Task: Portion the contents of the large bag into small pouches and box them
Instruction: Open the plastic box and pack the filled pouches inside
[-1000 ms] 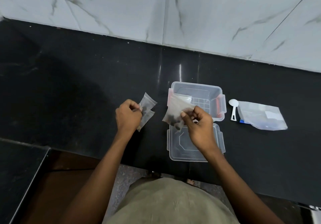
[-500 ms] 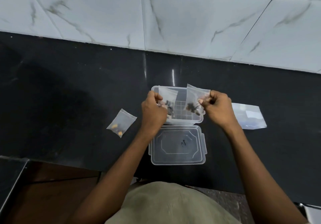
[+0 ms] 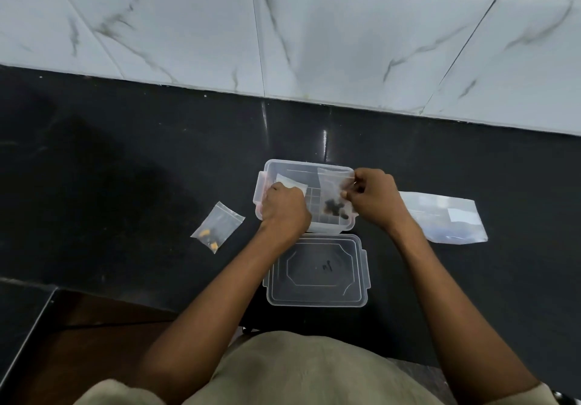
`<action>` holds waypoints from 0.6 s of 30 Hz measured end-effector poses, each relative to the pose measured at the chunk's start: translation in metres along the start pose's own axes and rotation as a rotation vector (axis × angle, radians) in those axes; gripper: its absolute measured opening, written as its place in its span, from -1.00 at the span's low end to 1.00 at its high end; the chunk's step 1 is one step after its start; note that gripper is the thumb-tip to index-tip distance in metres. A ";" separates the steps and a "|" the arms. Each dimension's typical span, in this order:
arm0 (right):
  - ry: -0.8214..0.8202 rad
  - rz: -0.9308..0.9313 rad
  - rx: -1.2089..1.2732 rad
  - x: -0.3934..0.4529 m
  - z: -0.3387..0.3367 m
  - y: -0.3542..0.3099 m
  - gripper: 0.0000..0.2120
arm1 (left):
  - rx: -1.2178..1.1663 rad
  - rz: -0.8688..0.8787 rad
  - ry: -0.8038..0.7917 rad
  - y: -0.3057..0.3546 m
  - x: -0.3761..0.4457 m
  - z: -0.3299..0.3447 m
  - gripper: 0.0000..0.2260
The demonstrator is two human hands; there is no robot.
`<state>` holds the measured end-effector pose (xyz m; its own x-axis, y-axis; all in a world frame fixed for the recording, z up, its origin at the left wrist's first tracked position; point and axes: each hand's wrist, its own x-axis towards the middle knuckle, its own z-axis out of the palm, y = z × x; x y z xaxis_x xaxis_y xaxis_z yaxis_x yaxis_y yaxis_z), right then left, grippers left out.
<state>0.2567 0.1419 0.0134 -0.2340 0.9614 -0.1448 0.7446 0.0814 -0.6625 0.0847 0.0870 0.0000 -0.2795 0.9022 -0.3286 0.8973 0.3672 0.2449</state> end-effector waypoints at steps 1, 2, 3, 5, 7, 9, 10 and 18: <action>-0.012 -0.008 -0.038 0.001 0.001 -0.004 -0.91 | 0.048 0.007 0.029 0.002 -0.002 -0.002 -0.69; -0.026 -0.012 -0.075 0.001 0.002 -0.007 -0.87 | 0.098 0.014 0.058 0.004 -0.005 -0.004 -0.69; -0.039 -0.014 -0.103 0.002 0.004 -0.010 -0.82 | 0.144 0.032 0.092 0.005 -0.006 -0.007 -0.69; -0.058 -0.013 -0.119 0.004 0.008 -0.016 -0.76 | 0.187 0.104 0.154 0.005 -0.007 -0.010 -0.72; -0.077 -0.002 -0.125 0.007 0.014 -0.020 -0.81 | 0.163 0.189 0.143 0.002 -0.006 -0.011 -0.74; -0.079 0.029 -0.127 0.008 0.019 -0.024 -0.90 | 0.139 0.181 0.020 -0.002 -0.006 -0.010 -0.76; -0.072 0.042 -0.144 0.009 0.021 -0.024 -0.87 | 0.136 0.152 -0.062 -0.003 -0.007 -0.009 -0.77; 0.068 -0.045 -0.401 0.002 0.038 -0.041 -0.54 | 0.090 0.108 -0.217 -0.008 0.000 -0.004 -0.76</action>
<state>0.2015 0.1304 0.0126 -0.2401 0.9686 -0.0646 0.9225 0.2069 -0.3259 0.0759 0.0845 0.0013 -0.1094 0.8618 -0.4953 0.9474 0.2411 0.2103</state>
